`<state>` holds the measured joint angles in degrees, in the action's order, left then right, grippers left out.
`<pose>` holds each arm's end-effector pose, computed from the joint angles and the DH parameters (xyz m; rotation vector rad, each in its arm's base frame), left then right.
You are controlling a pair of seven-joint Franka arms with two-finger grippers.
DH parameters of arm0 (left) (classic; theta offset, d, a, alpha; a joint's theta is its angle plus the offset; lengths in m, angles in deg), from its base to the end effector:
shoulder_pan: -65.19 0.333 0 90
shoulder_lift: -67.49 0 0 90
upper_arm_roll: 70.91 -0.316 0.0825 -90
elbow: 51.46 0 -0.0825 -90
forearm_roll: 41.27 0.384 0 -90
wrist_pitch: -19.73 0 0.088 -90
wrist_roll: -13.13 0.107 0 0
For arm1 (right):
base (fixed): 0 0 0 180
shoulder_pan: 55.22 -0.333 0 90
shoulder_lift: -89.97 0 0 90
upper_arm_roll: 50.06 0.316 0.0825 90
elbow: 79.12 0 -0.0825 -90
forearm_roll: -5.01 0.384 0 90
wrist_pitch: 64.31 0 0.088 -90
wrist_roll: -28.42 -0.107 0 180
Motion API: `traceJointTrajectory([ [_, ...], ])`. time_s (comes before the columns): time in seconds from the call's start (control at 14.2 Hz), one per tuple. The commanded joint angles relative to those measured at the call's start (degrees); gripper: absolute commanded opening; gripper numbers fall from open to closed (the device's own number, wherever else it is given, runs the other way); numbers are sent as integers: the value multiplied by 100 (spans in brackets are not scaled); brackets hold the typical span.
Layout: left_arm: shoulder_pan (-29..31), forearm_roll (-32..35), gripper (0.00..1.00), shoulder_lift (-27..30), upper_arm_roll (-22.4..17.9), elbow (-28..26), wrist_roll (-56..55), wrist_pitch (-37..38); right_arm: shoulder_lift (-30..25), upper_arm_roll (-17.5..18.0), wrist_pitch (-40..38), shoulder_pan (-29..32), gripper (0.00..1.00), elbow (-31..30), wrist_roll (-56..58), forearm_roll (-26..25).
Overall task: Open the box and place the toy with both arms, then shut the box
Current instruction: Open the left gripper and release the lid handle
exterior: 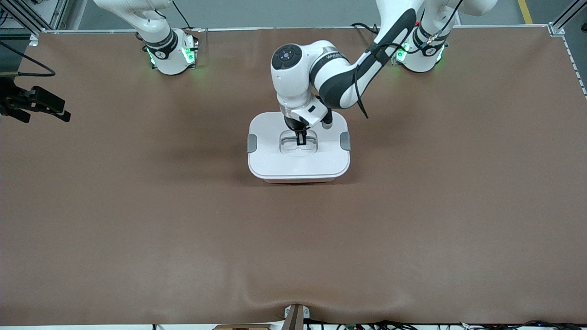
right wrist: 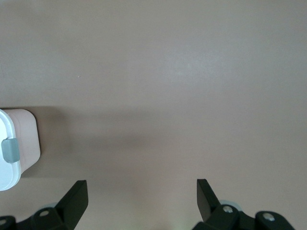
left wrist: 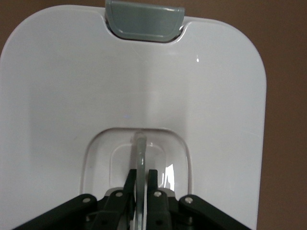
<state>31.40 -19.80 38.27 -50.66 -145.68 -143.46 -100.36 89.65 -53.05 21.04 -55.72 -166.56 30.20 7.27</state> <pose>0.4334 -0.5189 0.3316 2.1251 2.2709 0.2349 0.5444 -0.0193 0.6416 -3.1004 0.0152 0.0456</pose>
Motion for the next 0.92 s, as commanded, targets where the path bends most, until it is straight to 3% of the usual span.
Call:
traceJointTrajectory([
  [0.0,57,-29,79,83,49,88,-408,56,41,44,-26,77,100,96,7,-59],
  [0.07,57,-38,100,92,49,105,-399,82,41,44,-26,77,100,96,7,-59],
  [0.42,153,-397,100,837,49,193,-137,539,41,44,-26,77,100,96,7,-59],
  [0.85,1004,-1294,100,1576,49,246,1698,1223,41,44,-17,77,100,105,-2,-59],
])
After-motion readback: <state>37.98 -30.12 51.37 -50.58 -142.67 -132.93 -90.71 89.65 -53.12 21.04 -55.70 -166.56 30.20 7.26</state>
